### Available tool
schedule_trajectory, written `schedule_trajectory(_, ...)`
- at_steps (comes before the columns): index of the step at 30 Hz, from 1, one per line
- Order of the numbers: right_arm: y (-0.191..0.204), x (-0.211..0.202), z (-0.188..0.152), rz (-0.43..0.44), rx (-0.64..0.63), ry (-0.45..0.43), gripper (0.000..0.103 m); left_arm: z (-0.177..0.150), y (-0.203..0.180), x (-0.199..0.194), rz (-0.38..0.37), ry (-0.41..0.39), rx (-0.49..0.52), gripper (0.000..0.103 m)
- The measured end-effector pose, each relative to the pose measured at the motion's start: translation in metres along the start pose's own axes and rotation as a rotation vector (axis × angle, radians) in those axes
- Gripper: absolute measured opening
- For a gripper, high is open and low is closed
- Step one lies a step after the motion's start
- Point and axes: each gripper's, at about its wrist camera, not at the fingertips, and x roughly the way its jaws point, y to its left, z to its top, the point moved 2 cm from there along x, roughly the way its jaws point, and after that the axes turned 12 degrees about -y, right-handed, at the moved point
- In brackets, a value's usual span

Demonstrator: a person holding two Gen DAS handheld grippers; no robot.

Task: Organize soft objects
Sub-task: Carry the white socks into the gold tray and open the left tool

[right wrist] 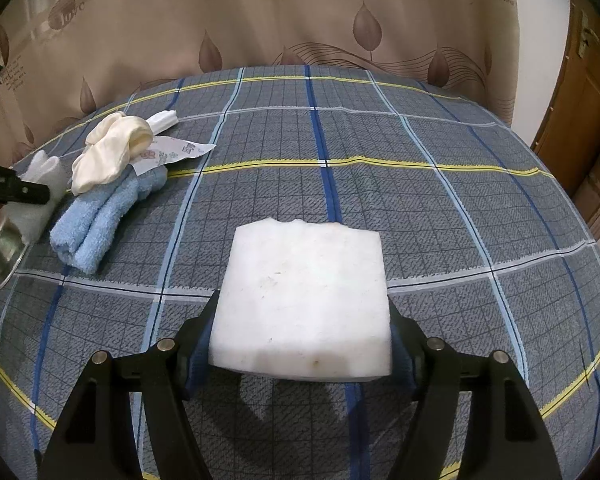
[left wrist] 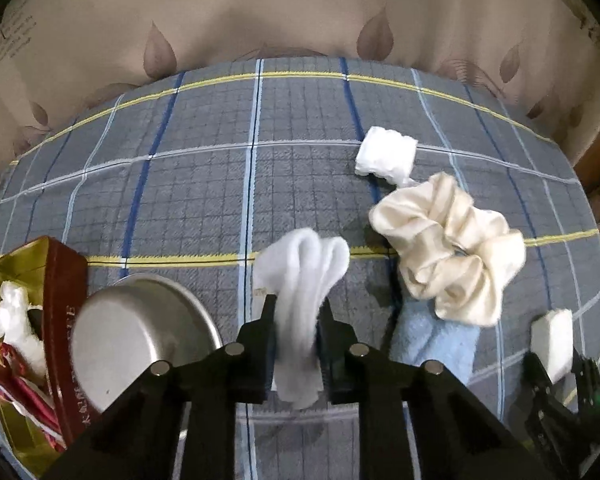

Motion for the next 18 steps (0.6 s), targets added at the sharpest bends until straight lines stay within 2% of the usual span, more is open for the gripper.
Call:
schedule_trajectory(10, 0.0, 0.0, -0.001, 0.0, 0.0, 0.001, 0.069, -0.017, -0.003, -0.047, -0.095, 0.015, 0.015, 0.018)
schedule_trajectory(18, 0.0, 0.0, -0.001, -0.003, -0.003, 0.001, 0.069, -0.037, 0.019, -0.1, -0.094, -0.01, 0.048, 0.018)
